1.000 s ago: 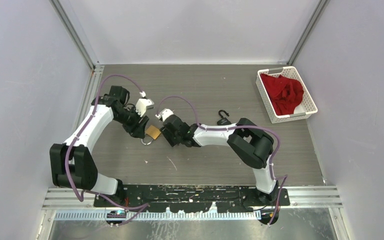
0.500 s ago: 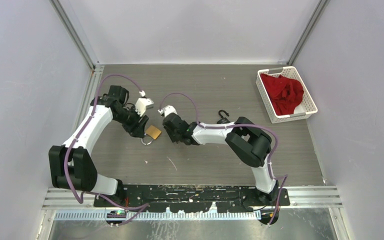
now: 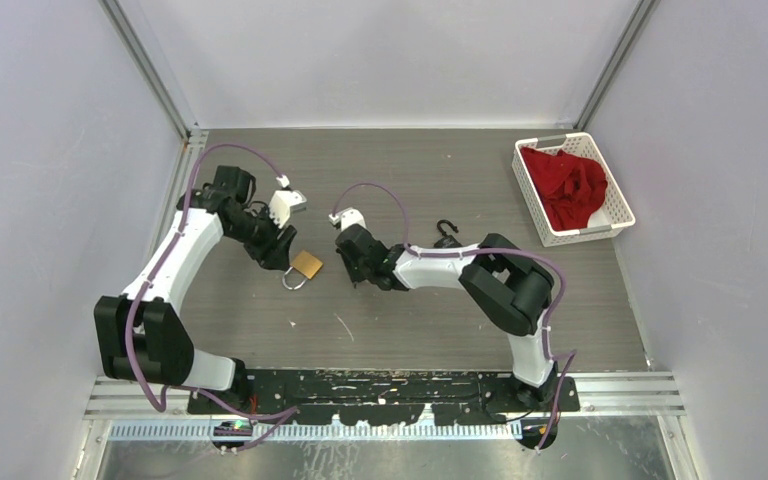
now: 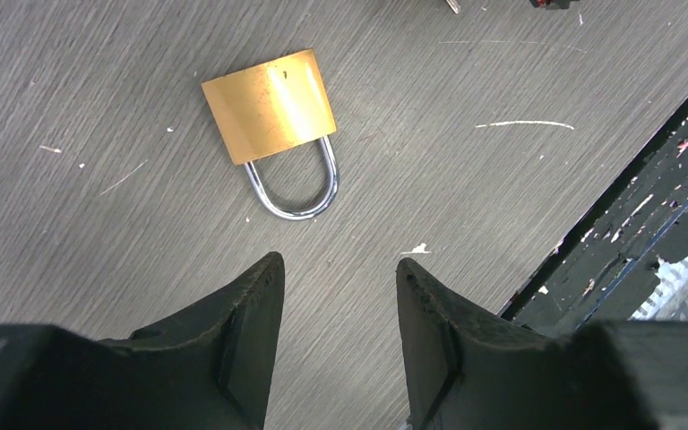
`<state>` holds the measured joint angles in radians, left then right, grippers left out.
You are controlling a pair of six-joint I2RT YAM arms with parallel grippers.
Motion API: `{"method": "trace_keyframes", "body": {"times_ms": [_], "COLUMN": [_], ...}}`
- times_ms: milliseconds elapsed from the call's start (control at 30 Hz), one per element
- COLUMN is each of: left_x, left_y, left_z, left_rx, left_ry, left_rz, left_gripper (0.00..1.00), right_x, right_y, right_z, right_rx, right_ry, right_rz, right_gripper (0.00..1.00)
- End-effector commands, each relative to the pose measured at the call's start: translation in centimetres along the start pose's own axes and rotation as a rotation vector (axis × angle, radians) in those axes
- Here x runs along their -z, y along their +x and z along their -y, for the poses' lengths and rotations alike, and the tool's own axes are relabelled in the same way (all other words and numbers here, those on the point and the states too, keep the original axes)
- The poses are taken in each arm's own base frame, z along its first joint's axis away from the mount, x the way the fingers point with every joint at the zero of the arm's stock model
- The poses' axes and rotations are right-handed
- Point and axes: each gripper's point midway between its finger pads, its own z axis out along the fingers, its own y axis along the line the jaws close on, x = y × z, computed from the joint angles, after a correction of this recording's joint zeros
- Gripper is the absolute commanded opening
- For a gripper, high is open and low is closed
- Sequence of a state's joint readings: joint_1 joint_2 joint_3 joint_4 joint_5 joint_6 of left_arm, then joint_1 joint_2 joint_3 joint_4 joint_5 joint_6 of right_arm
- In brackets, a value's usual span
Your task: Unlock with the key
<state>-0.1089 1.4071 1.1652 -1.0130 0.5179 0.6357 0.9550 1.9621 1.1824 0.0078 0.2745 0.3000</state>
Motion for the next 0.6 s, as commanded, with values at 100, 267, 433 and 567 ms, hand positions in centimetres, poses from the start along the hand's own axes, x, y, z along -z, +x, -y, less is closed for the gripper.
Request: {"method": "trace_keyframes", "body": {"times_ms": [100, 267, 433, 567], "left_x": [1.8, 1.7, 1.7, 2.1], "left_y": [-2.0, -2.1, -2.1, -2.3], "left_z": [0.7, 0.9, 2.4, 5.1], "left_rx": [-0.035, -0.031, -0.064, -0.166], "left_ry": [0.008, 0.021, 0.093, 0.201], "left_rz": [0.076, 0.080, 0.104, 0.175], "left_gripper": [0.49, 0.48, 0.48, 0.50], "right_x": [2.5, 3.8, 6.3, 9.3], "right_y": [-1.7, -2.5, -4.6, -6.8], "right_z": [-0.4, -1.3, -3.5, -4.7], "right_rx": [-0.081, -0.095, -0.105, -0.153], "right_ry": [-0.131, -0.223, -0.385, -0.571], "right_rz": [0.048, 0.081, 0.130, 0.178], "right_gripper": [0.01, 0.01, 0.01, 0.01]}}
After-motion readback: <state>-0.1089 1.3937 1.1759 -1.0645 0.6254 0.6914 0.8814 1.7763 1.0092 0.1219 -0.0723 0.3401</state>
